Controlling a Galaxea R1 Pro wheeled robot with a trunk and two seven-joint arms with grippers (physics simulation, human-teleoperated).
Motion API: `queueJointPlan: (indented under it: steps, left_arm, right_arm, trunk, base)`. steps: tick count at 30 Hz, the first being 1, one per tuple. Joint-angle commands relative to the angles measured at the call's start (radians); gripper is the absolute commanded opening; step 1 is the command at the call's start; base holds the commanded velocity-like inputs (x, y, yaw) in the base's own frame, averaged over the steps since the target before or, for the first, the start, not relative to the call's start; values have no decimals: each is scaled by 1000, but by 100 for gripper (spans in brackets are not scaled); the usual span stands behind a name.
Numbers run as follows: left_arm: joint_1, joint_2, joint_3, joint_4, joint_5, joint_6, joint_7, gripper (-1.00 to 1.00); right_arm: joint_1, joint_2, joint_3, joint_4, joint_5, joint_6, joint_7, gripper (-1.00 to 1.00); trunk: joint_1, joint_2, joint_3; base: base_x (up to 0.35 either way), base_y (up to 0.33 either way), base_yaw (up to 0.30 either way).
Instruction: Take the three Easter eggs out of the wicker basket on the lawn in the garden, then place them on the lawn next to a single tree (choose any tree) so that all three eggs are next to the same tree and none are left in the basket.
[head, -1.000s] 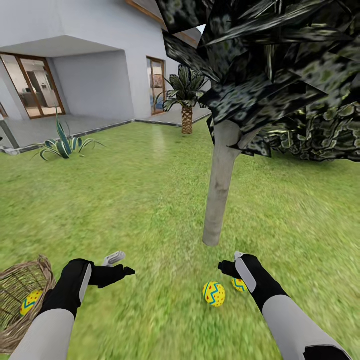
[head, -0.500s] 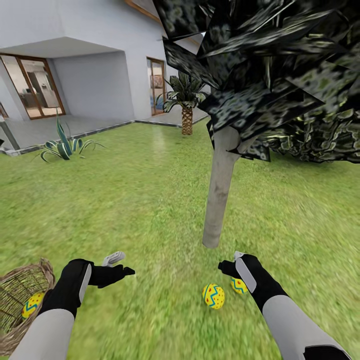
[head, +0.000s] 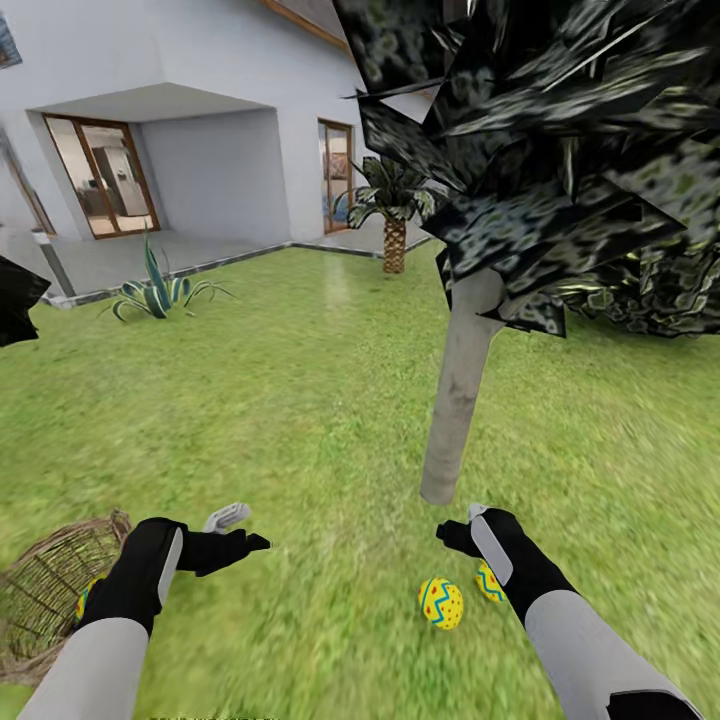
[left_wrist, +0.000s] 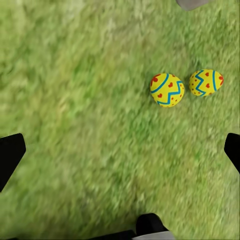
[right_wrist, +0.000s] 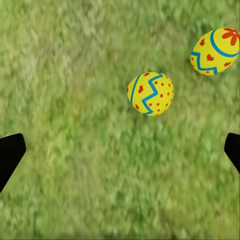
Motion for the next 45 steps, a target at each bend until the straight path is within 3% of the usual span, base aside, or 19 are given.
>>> queueJointPlan:
  steps: [1, 11, 35, 45]
  left_arm:
    - [-1, 0, 3, -1, -11, 3, -10, 100]
    - [-1, -1, 3, -1, -11, 3, -9, 100]
    - [-1, -1, 3, -1, -10, 3, -10, 100]
    - [-1, -1, 3, -1, -10, 3, -10, 100]
  right_arm:
    - [-1, -1, 4, -1, -11, 2, -9, 100]
    - [0, -1, 4, -1, -10, 2, -9, 100]
    - [0, 0, 4, -1, -11, 0, -9, 100]
    - [0, 1, 4, -1, -12, -1, -9, 100]
  trunk:
    - [-4, 7, 3]
    - [-42, 77, 41]
    - [-134, 245, 117]
    - [-173, 315, 153]
  base:
    - [0, 0, 261]
    - [0, 0, 250]
    - [0, 0, 15]
    - [0, 0, 221]
